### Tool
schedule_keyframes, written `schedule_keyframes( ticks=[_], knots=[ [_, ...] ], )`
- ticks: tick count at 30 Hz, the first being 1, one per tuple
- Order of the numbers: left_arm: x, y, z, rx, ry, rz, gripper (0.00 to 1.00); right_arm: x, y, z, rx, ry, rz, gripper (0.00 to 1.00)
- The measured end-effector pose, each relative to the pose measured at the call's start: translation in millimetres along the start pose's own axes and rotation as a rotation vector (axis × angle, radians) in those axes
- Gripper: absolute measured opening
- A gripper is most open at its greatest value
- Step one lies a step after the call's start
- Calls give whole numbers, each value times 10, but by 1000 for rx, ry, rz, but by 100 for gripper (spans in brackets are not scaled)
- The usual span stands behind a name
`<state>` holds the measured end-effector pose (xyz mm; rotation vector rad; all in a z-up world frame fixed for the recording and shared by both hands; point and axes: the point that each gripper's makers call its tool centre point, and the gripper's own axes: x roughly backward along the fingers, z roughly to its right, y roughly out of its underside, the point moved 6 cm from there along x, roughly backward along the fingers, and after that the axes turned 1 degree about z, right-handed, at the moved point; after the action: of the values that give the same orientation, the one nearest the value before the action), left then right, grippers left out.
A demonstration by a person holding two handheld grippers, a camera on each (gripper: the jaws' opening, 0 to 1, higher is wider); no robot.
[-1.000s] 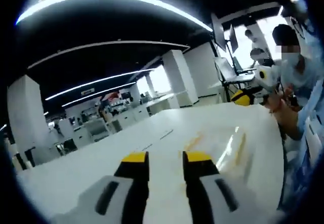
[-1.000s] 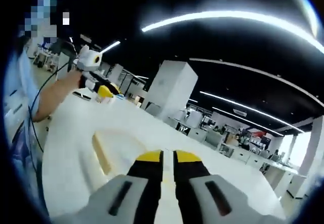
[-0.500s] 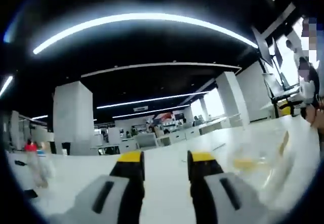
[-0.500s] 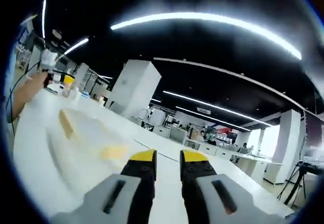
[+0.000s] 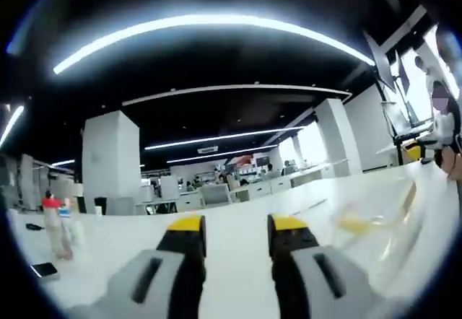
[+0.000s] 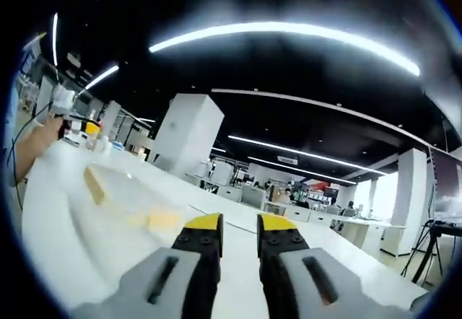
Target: Snap each plastic latch of the storage box into its locked position after aligning the lid with the box until every specified latch is closed and the lid sits flush.
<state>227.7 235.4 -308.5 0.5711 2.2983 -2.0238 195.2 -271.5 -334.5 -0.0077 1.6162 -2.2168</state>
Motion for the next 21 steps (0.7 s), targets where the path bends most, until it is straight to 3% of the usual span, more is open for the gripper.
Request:
schedule_keyframes(
  ticks=[15, 18, 21],
  knots=[
    [-1, 49, 43, -28, -4, -12, 34, 48, -3, -42, 73, -2, 6, 18],
    [-6, 62, 34, -24, -6, -16, 34, 31, 95, -3, 72, 21, -62, 18],
    [-12, 72, 40, -28, -4, -16, 34, 17, 121, -7, 84, 24, -78, 18]
  ],
)
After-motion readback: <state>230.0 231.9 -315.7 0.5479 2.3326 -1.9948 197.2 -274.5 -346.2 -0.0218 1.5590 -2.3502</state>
